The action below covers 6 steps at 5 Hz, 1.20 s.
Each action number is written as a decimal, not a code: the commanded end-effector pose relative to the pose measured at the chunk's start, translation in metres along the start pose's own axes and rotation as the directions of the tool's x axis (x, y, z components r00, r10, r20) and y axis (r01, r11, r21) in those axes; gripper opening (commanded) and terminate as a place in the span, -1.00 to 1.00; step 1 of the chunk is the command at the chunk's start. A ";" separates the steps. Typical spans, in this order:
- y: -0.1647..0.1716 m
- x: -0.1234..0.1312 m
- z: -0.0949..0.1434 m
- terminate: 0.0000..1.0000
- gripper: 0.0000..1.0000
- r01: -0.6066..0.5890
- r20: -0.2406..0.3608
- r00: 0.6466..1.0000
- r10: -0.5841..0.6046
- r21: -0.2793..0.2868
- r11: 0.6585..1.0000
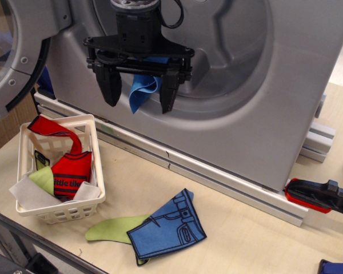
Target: Take clothes out of laundry machine
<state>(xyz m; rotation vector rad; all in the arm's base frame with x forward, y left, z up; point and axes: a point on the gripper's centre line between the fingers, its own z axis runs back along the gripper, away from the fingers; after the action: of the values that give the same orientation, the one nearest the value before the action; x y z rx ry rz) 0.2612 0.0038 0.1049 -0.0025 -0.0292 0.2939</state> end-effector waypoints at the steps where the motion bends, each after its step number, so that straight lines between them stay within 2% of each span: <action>1: 0.000 0.000 0.000 -1.00 1.00 0.000 0.000 1.000 0.000 0.000 1.000; 2: 0.011 0.012 -0.008 -1.00 1.00 -0.017 0.099 0.995 0.011 0.060 0.998; 3: 0.015 0.030 0.004 -1.00 1.00 -0.028 0.255 0.967 0.005 0.088 0.996; 4: 0.020 0.045 0.015 -1.00 1.00 -0.028 0.344 0.939 -0.003 0.086 0.996; 5: 0.024 0.060 0.014 -1.00 1.00 -0.032 0.380 0.925 0.008 0.058 0.998; 6: 0.027 0.080 0.002 -1.00 1.00 -0.049 0.362 0.932 0.026 0.054 0.997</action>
<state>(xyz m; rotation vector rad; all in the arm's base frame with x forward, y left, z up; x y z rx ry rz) 0.3239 0.0497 0.0898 0.1172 -0.3333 0.3262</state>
